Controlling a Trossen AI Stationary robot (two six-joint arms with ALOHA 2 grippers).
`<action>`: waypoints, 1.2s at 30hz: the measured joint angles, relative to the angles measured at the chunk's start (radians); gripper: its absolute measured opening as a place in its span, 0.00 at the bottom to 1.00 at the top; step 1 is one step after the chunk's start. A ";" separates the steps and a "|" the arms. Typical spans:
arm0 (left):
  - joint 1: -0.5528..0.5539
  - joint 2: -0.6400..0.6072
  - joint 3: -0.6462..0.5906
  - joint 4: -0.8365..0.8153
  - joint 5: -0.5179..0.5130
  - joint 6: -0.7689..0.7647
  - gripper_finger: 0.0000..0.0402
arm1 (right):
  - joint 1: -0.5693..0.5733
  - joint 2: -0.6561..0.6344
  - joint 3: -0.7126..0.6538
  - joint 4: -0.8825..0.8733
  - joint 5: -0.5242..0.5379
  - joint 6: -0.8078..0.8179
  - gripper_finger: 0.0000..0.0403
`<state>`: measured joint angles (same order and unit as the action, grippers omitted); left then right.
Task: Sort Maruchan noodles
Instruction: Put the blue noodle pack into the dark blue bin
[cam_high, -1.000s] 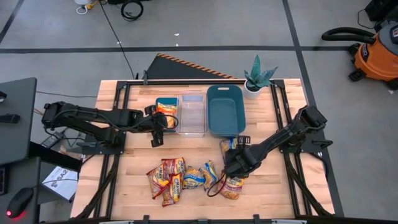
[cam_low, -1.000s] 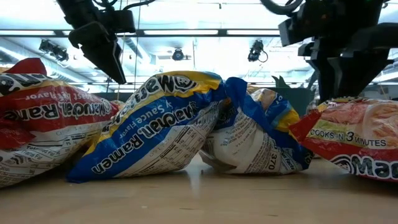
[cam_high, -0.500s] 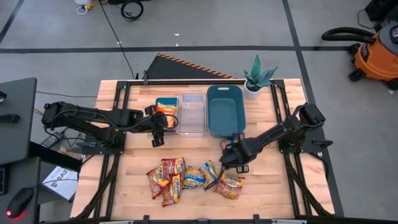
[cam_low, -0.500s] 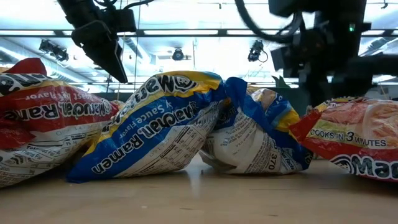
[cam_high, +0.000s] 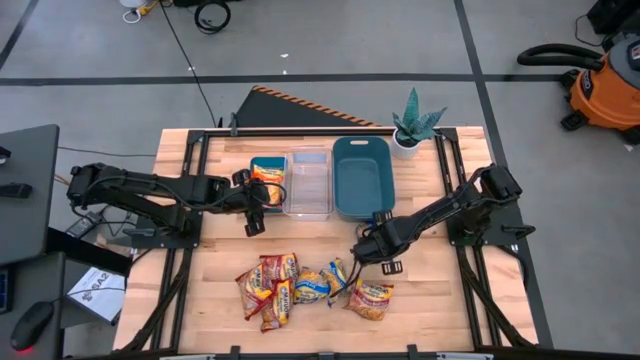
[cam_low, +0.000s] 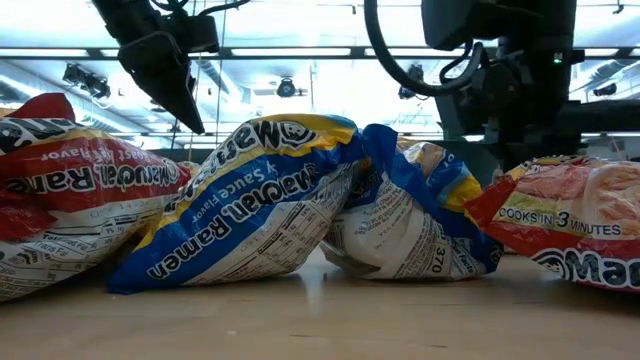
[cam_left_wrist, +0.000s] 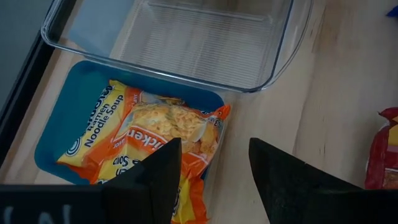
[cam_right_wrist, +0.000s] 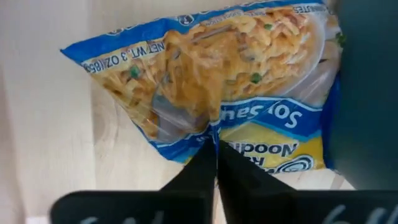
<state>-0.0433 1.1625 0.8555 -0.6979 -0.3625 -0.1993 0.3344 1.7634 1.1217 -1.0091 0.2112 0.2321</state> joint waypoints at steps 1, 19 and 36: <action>0.000 0.000 0.000 0.000 0.000 0.001 0.48 | -0.002 0.000 0.009 -0.011 -0.010 0.002 0.02; 0.000 0.000 0.000 0.006 0.026 0.072 0.48 | 0.033 0.000 0.416 -0.278 -0.007 0.049 0.03; 0.000 0.000 0.000 0.004 0.056 -0.051 0.48 | -0.089 -0.090 0.581 -0.319 0.334 -0.148 0.03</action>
<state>-0.0437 1.1625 0.8555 -0.6936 -0.3061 -0.2507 0.2452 1.6731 1.7023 -1.3284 0.5454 0.0845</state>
